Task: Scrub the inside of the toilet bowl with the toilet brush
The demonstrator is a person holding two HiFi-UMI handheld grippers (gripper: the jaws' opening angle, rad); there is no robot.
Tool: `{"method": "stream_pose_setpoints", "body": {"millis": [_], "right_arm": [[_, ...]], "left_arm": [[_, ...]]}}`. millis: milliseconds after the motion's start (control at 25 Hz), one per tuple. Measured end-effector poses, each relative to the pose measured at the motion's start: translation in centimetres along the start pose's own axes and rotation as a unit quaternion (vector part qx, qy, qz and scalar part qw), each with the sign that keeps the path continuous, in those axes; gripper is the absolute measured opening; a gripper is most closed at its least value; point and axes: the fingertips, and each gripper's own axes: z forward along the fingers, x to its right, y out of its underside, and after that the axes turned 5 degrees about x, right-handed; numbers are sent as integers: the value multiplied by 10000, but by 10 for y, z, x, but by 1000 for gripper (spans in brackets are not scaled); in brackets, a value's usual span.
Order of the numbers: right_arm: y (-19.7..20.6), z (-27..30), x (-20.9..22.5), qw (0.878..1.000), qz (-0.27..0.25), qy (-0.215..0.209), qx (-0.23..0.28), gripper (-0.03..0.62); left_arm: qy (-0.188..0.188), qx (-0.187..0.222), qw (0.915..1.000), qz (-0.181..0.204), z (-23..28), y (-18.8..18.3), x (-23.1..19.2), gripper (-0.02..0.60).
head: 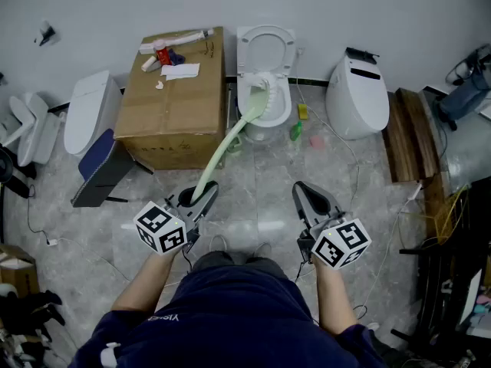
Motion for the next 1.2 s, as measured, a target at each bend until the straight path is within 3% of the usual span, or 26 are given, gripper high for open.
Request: {"method": "stream_pose_setpoints", "body": {"millis": [440,1200], "right_arm": [[5,-10,7,9998,4,198,-30,5],[4,-45,33,10000,66,-5,15,5]], "left_arm": [[11,-13,10000,-25,2,4,10,34],[-190,-4,9998,31,23,16,50,35]]}}
